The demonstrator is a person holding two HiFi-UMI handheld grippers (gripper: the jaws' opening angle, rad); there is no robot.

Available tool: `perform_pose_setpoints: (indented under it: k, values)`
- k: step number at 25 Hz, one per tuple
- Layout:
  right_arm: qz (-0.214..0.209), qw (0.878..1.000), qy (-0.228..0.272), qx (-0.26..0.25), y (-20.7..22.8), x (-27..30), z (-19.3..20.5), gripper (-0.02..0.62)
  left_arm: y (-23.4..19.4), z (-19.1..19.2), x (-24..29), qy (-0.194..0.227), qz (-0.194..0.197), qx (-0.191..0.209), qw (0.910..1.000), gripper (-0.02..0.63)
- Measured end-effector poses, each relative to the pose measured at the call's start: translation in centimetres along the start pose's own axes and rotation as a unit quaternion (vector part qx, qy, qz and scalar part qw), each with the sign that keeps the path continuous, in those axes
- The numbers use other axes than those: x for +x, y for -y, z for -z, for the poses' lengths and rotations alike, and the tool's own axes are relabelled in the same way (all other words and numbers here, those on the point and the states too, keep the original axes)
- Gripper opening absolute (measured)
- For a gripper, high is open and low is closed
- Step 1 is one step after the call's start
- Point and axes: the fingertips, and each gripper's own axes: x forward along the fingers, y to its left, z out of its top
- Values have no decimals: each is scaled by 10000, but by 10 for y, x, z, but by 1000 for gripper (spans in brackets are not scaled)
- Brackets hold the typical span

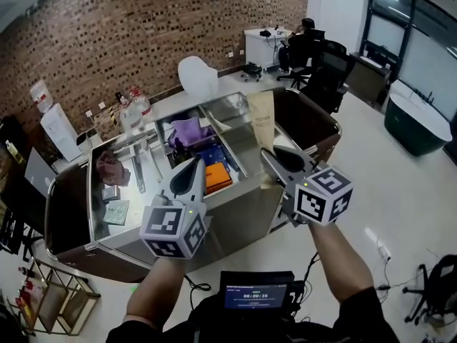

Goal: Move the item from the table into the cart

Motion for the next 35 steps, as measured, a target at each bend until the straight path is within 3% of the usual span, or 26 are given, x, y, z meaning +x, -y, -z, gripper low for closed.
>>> perform_pose_setpoints:
  k: [5,14,20,30,35]
  values:
    - [-56,9997,-234,-63,55,65,-5,38,-29,4,61,-36,-171,33,9998,3]
    - [-178,9971,-735,-41,117,187,-14,38,-106,11,144,-301,-392,-125,9987,3]
    - [-519,9867,-1530,-189,162,274,4,38,-139,23,200,-526,-659,-447,9954,3]
    - [-1100,9388,-3218,-558,243,356,79,38,-161,45,277,-960,-1194,-755,9853,3]
    - [-1425,8978,-4091,-786,289,390,120,38,-173,62,325,-1286,-1366,-816,9788,3]
